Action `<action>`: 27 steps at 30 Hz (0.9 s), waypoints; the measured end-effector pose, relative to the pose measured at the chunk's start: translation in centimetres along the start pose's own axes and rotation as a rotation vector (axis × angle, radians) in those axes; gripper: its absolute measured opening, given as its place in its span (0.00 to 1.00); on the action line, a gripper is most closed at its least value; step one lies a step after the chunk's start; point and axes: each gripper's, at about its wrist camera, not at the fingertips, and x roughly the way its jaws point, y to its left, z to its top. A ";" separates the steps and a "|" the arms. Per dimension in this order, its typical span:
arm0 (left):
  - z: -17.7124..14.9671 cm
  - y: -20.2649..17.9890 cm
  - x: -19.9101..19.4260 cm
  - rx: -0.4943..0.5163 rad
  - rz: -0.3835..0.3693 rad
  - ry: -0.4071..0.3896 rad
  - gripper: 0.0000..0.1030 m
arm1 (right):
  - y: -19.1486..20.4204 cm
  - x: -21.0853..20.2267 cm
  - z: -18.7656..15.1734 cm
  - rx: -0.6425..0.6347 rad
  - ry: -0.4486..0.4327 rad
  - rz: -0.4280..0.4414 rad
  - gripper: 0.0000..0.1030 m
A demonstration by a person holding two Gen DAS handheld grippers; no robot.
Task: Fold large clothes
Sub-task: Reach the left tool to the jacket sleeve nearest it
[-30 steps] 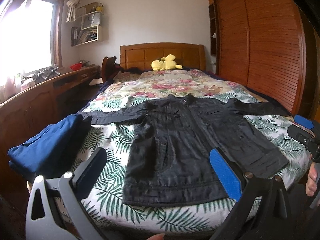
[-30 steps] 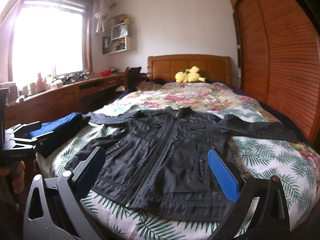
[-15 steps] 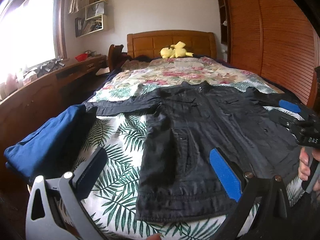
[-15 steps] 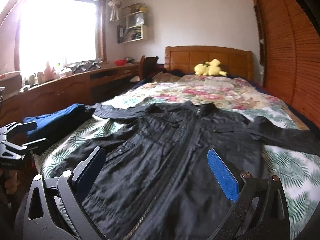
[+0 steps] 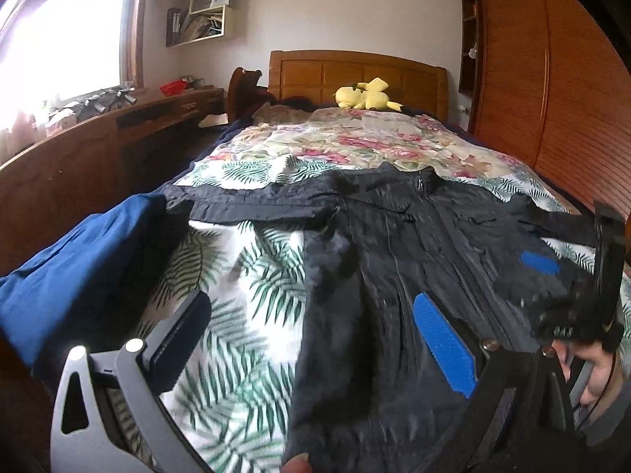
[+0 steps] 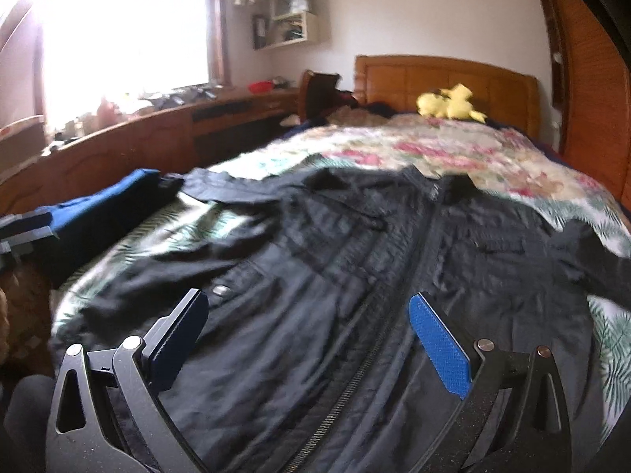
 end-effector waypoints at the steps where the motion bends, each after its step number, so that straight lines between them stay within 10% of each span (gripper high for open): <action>1: 0.4 0.3 0.6 0.000 0.000 0.002 1.00 | -0.4 0.4 -0.1 0.010 0.011 -0.002 1.00; 27: 8.1 10.8 26.7 -0.134 0.059 0.234 0.96 | -3.4 3.1 -1.6 0.079 0.067 -0.082 1.00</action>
